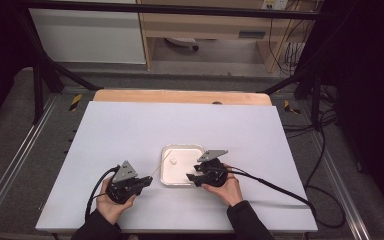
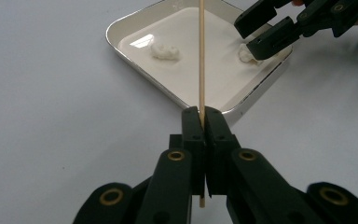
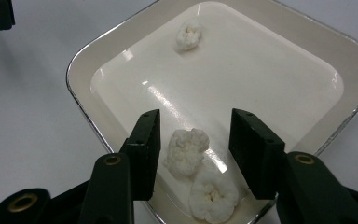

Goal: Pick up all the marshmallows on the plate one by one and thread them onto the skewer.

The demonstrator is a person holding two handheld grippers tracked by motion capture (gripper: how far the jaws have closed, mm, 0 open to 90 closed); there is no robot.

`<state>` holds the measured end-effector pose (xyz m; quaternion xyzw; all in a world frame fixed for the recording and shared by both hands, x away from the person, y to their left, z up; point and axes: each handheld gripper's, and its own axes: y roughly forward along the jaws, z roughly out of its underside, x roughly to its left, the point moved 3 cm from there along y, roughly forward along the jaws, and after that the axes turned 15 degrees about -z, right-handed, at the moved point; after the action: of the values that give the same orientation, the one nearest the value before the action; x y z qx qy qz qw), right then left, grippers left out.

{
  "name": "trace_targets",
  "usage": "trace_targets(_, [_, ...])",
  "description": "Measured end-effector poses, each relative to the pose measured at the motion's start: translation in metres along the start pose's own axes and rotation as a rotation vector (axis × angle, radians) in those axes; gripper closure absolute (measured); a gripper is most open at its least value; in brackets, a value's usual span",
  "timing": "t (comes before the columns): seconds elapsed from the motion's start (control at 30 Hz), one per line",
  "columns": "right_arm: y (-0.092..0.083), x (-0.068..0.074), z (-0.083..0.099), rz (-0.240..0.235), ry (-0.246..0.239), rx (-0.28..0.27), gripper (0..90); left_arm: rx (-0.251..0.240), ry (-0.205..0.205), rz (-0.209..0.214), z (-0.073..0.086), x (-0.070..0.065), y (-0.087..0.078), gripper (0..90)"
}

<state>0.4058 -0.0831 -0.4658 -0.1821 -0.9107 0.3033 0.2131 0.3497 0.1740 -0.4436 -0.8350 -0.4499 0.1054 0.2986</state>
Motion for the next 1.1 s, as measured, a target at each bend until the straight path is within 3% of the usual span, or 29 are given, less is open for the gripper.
trace_targets(0.3, [0.003,0.0014,0.0033,-0.003,-0.011,0.018,61.2,-0.002,-0.003,0.0,0.0002,-0.0012,0.0003,88.5])
trace_targets(0.63, [0.0036,0.0056,0.0072,0.03,-0.071,0.015,71.5,-0.008,-0.008,-0.004,-0.0002,-0.0013,-0.0003,88.5])
trace_targets(1.1, [-0.0031,0.006,0.0018,0.01,-0.058,-0.028,74.9,-0.021,-0.009,-0.004,-0.0006,-0.0034,-0.0011,88.5])
